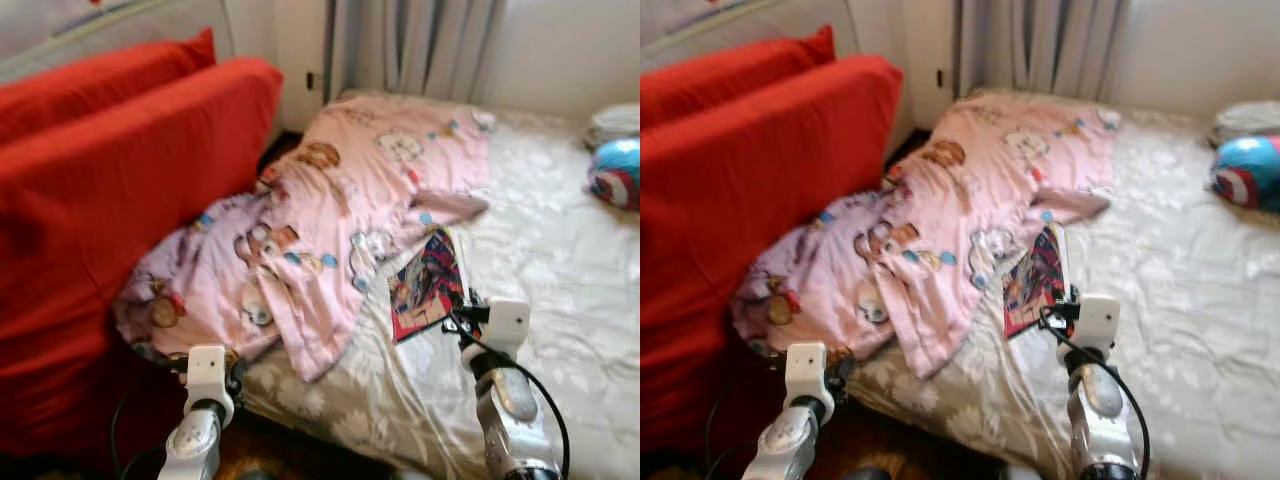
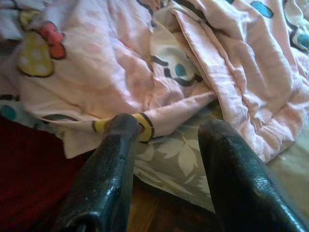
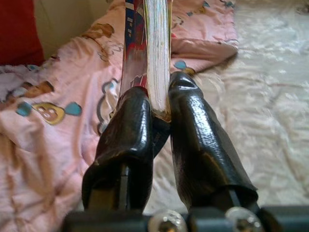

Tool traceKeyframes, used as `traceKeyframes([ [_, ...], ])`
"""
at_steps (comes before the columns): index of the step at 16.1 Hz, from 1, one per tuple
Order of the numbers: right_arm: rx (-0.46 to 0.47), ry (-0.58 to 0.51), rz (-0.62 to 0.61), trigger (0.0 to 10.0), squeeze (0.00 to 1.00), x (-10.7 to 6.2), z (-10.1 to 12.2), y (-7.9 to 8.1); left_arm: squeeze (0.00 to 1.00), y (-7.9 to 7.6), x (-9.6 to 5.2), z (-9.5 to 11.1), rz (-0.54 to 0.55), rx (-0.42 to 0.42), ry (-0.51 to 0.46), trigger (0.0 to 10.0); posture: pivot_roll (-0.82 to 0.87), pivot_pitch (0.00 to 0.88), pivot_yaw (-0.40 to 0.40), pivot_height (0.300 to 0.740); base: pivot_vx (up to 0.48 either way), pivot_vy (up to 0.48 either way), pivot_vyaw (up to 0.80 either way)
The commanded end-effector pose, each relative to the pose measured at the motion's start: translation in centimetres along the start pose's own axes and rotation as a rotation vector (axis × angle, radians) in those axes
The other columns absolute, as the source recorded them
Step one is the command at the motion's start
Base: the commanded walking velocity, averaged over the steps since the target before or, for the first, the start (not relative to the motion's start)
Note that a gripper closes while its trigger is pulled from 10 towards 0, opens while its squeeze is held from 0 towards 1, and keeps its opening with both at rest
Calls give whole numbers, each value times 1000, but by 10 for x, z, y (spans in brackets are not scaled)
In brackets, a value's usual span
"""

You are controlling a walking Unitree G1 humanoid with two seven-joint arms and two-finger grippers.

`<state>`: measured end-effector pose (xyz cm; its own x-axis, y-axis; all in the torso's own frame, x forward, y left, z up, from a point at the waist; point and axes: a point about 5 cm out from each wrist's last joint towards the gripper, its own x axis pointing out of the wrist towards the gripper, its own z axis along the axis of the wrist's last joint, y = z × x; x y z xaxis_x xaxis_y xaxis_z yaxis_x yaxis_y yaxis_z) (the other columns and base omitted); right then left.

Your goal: Clean up the room

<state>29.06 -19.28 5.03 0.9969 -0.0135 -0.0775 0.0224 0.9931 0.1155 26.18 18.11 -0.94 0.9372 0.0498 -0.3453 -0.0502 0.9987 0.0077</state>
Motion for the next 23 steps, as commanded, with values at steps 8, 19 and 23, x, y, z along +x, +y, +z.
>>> traceKeyframes([
  [8,7,-12,-16,10000,0,3,2,0,0,16,-18,-47,51,-10,232,10000,-29,0,-13,740,0,0,0],
  [19,16,11,-31,10000,0,4,-3,3,0,24,-22,-57,69,27,312,10000,-25,0,-10,740,0,0,-639],
  [23,12,12,-33,10000,0,5,-2,3,0,32,-21,-54,103,48,301,10000,-22,0,-13,740,0,-118,-781],
])
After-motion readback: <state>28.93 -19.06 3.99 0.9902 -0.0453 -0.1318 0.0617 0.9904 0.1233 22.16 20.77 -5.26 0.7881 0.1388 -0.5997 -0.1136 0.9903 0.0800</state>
